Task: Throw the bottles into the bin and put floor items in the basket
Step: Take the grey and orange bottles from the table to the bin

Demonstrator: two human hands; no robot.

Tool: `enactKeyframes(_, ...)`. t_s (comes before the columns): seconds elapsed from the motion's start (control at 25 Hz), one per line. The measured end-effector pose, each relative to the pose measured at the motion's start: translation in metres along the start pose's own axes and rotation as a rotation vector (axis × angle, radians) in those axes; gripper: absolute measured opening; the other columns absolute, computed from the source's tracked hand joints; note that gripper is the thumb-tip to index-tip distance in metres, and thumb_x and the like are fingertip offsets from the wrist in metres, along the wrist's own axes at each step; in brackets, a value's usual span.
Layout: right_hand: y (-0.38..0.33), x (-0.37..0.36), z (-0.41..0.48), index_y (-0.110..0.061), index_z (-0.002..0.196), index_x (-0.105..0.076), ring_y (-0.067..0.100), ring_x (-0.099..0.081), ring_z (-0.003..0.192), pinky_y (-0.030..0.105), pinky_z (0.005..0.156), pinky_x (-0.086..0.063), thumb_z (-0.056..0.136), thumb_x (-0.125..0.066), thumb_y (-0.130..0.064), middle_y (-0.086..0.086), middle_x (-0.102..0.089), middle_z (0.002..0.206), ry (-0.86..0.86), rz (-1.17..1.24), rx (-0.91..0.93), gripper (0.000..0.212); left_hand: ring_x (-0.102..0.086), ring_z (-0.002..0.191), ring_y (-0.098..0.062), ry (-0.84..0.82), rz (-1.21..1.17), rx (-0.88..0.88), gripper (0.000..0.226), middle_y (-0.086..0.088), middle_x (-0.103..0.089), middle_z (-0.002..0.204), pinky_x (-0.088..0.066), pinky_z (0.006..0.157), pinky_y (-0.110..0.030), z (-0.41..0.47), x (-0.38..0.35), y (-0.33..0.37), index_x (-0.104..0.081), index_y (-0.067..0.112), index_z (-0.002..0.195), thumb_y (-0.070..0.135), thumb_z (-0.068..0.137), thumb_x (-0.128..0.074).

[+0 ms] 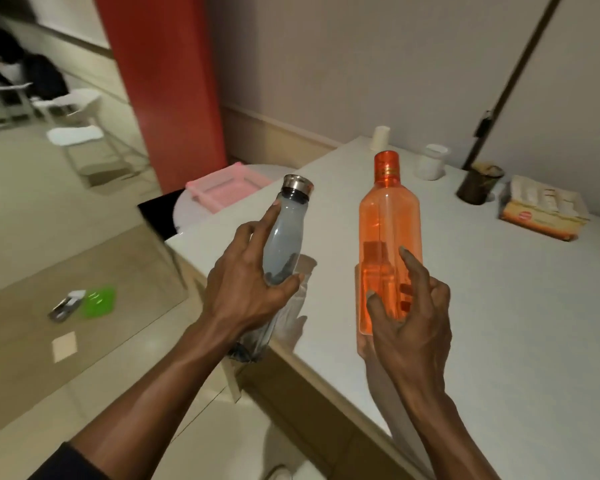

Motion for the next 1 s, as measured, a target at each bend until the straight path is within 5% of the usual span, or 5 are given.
enactKeyframes(0.36,-0.064,-0.064,-0.094,-0.045,0.154,-0.035,0.017,-0.057,0.113,0.044,0.083,-0.062,0.089,-0.076,-0.037,-0.004,-0.041,0.129,-0.409,0.187,0.193,0.077,-0.067,0.101,-0.022,0.195,0.113,0.279,0.109,0.002,-0.052,0.141,-0.062,0.074,-0.045,-0.128,0.089,-0.075,-0.016,0.048,0.166,0.06,0.076,-0.077)
enactKeyframes(0.64,-0.081,-0.135,-0.164,-0.06,0.147,-0.035,0.02,-0.057,0.122,0.055,0.082,-0.063,0.081,-0.074,-0.042,-0.013,-0.043,0.136,-0.731,0.379,0.053,0.079,-0.065,0.097,-0.018,0.207,0.061,0.533,0.11,0.01,-0.05,0.141,-0.062,0.076,-0.045,-0.209,0.118,-0.162,-0.013,0.057,0.163,0.069,0.072,-0.074)
enactKeyframes(0.84,-0.087,-0.207,-0.22,-0.052,0.151,-0.034,0.016,-0.057,0.113,0.036,0.084,-0.059,0.086,-0.079,-0.037,-0.006,-0.043,0.127,-0.834,0.2,0.01,0.081,-0.064,0.101,-0.02,0.097,0.081,0.669,0.113,0.011,-0.051,0.139,-0.059,0.077,-0.042,-0.259,0.129,-0.24,-0.012,0.055,0.162,0.067,0.071,-0.077)
enactKeyframes(1.0,-0.103,-0.261,-0.261,-0.044,0.154,-0.036,0.022,-0.057,0.113,0.042,0.092,-0.055,0.088,-0.076,-0.037,0.002,-0.047,0.126,-0.906,0.055,0.009,0.078,-0.064,0.109,-0.025,-0.012,0.089,0.769,0.116,0.006,-0.051,0.139,-0.059,0.082,-0.045,-0.292,0.138,-0.306,-0.01,0.053,0.163,0.061,0.074,-0.084)
Point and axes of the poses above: each hand's wrist, its own z-axis towards the middle knuckle, its own x-axis out of the back of the hand, y = z × x, the point moved 3 cm from there along z, towards the middle knuckle
